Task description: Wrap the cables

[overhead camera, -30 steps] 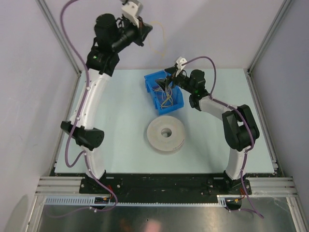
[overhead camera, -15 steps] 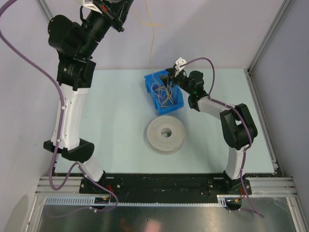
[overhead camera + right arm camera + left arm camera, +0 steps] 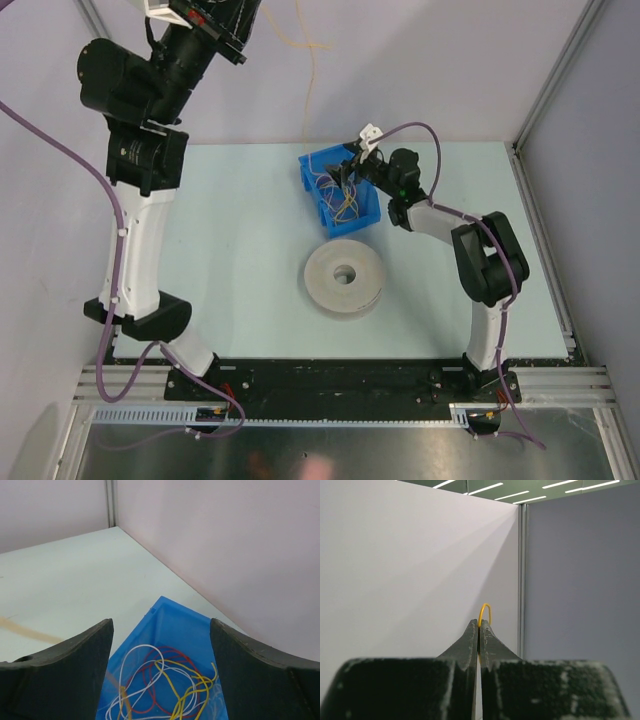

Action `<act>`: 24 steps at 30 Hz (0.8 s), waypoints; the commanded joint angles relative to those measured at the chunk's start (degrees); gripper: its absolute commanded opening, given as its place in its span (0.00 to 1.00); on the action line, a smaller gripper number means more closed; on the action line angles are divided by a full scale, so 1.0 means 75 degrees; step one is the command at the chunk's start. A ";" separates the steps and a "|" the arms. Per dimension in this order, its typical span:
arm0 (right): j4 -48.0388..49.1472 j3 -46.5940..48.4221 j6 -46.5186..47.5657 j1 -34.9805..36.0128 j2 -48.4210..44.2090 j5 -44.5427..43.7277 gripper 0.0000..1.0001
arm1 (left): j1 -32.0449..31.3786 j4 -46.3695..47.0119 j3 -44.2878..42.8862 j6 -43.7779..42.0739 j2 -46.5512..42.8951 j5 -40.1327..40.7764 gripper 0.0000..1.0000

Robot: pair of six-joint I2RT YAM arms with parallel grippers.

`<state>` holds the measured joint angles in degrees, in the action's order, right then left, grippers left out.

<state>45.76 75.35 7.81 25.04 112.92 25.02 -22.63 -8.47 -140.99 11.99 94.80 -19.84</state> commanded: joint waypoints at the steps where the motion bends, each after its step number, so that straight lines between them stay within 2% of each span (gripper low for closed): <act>1: -0.0322 0.0238 0.0180 -0.0380 -0.0745 0.0812 0.84 | 0.0016 0.0512 -0.0159 -0.0210 -0.0374 0.0158 0.00; 9: -0.3035 0.0231 0.0905 -0.1156 -0.1979 0.3502 0.88 | 0.0006 0.0827 -0.0193 -0.0262 -0.0513 0.0065 0.00; 11: -0.4016 0.0231 0.1466 -0.1152 -0.2149 0.3890 0.90 | 0.0009 0.0831 -0.0097 -0.0251 -0.0550 0.0060 0.00; 14: -0.5044 0.0225 0.2144 -0.0871 -0.2123 0.3834 0.92 | 0.0014 0.0861 -0.0107 -0.0241 -0.0543 0.0038 0.00; 20: -0.4502 0.0223 0.1957 -0.0261 -0.1447 0.2941 0.94 | 0.0004 0.0894 -0.0125 -0.0178 -0.0618 -0.0090 0.00; 22: -0.4099 0.0223 0.1858 -0.0167 -0.1175 0.2640 0.90 | 0.0005 0.0895 -0.0068 -0.0171 -0.0685 -0.0096 0.00; 24: -0.3679 0.0229 0.1784 -0.0096 -0.0890 0.2304 0.81 | 0.0000 0.0895 0.0028 -0.0169 -0.0754 -0.0112 0.00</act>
<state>13.21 75.68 21.30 23.73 102.80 47.81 -22.63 -3.64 -141.10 11.46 91.70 -19.99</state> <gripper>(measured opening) 0.879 0.008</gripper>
